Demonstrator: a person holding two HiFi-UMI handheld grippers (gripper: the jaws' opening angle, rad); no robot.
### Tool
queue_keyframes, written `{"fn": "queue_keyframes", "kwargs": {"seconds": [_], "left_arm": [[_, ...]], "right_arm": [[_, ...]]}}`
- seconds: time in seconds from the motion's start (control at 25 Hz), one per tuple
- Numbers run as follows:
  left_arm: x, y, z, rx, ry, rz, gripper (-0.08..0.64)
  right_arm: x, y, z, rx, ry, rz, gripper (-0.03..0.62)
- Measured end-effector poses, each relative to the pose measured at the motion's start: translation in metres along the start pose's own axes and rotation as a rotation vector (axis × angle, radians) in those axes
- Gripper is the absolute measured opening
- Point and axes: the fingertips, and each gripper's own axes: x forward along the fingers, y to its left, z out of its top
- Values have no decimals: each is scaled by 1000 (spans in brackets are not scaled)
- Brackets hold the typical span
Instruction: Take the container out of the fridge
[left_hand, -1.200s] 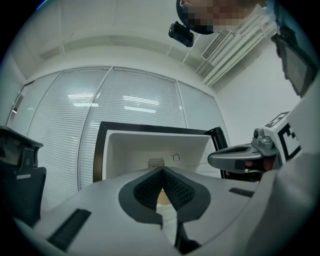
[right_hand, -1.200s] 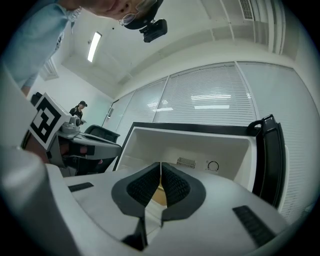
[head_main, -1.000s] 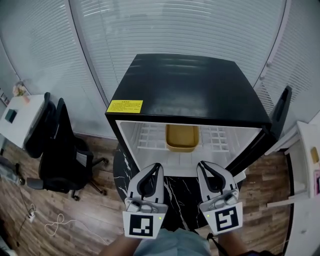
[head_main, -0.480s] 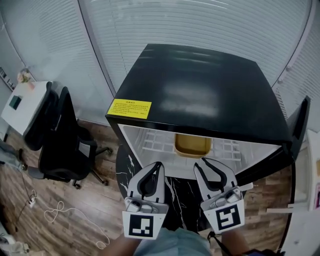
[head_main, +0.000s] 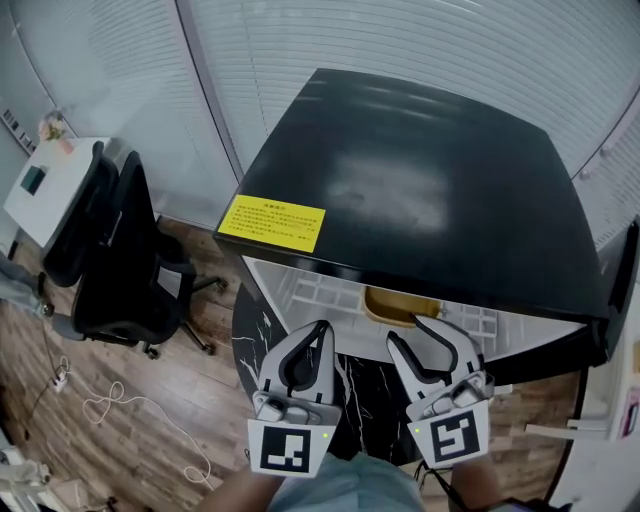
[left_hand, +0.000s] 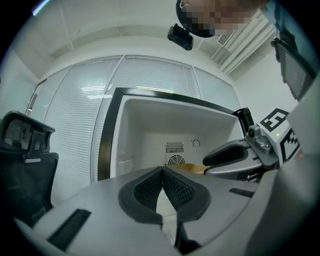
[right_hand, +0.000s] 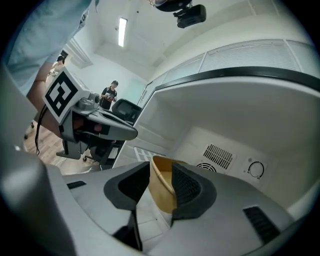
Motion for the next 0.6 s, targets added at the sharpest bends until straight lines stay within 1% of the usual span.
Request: {"fn": "queue_keyframes", "kwargs": {"seconds": [0.24,0.44,0.6], "left_arm": [[5,8,-9,-11,19,15,14],[10,13,-12,-18,22,24,14],[12,14,-13,-21,24,24,14]], "right_arm": [[13,1,-7,-92,39,36,126],[18,1,-10,-142,69,71,105],[20,3,-9,-157,75,86,92]]}}
